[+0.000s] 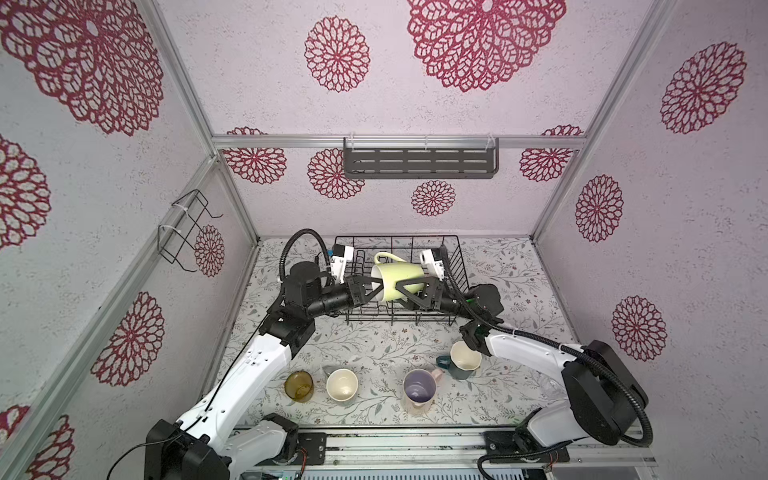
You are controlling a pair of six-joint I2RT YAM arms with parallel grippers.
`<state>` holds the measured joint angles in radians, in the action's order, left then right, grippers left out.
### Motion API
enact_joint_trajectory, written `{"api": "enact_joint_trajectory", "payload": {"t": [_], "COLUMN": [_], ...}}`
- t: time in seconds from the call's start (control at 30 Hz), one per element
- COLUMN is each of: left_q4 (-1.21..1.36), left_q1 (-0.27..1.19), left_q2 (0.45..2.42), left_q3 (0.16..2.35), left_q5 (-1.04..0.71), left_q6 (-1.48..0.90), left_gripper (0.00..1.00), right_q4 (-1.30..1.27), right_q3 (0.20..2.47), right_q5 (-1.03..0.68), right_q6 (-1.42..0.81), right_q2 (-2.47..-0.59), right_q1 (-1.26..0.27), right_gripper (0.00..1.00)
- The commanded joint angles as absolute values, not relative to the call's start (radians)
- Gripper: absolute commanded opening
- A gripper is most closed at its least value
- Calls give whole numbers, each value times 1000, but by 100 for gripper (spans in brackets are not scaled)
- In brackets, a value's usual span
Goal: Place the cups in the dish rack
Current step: 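Grasp the light green mug with the right gripper while the left gripper holds it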
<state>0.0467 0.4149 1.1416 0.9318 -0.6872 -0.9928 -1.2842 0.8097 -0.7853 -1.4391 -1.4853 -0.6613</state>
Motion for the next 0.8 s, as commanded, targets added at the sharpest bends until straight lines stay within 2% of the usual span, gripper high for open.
{"api": "enact_joint_trajectory", "payload": {"t": [0.0, 0.3, 0.53, 0.77], "left_q4": [174, 180, 164, 266], "left_q1": [440, 437, 436, 440], "left_q2": [1148, 1175, 1173, 1232], "left_q3": [946, 954, 939, 925], "left_q5": [-728, -738, -646, -668], "left_q6": [-1012, -1025, -1013, -1094], "left_gripper": [0, 0, 0, 0], "right_q4": [-1429, -1389, -1433, -1492], "right_q3": [868, 910, 890, 895], "right_q5": [-790, -770, -674, -659], "right_q6": [-1487, -1509, -1567, -1606], "right_q2": [-1506, -1563, -1570, -1604], "right_q1": [-667, -652, -607, -624], "right_gripper": [99, 99, 99, 90]}}
